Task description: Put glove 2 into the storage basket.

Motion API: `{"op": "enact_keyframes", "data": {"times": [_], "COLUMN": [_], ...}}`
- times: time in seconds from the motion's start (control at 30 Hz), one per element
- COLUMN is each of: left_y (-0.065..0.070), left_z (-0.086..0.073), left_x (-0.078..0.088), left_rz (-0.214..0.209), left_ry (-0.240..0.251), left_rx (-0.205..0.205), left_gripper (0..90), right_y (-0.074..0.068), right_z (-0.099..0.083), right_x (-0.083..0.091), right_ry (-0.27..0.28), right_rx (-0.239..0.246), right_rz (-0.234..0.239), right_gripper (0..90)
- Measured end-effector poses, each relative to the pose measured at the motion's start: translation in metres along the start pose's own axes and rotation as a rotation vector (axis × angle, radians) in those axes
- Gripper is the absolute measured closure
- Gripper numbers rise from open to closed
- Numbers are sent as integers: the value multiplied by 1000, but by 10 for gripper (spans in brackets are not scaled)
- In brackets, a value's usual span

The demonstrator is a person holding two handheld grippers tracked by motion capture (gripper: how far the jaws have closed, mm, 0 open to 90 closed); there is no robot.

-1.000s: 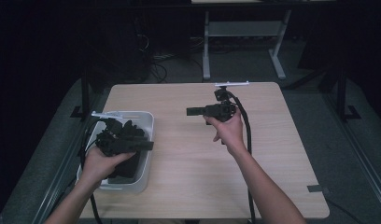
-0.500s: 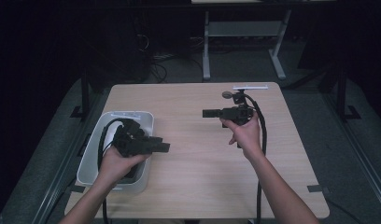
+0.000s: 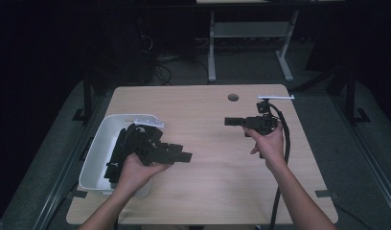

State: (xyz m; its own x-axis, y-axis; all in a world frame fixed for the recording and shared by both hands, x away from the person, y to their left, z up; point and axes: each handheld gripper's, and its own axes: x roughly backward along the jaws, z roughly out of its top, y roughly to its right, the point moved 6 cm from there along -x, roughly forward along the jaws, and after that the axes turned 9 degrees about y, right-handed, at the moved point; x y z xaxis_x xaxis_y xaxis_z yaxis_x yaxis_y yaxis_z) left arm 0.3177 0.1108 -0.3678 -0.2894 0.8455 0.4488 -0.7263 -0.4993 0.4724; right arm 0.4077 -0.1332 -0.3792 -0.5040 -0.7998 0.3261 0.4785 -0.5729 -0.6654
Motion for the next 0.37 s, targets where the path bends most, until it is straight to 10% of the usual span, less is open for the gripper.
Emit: {"op": "enact_keyframes", "data": {"times": [0.37], "left_y": [12], "left_z": [-4], "left_x": [-21], "left_rz": [-25], "left_ry": [-14], "left_rx": [-18], "left_gripper": [345], "right_y": [16], "right_z": [-8], "right_x": [16], "right_ry": [1], "right_rx": [-15], "right_rz": [-30], "right_gripper": [532]}}
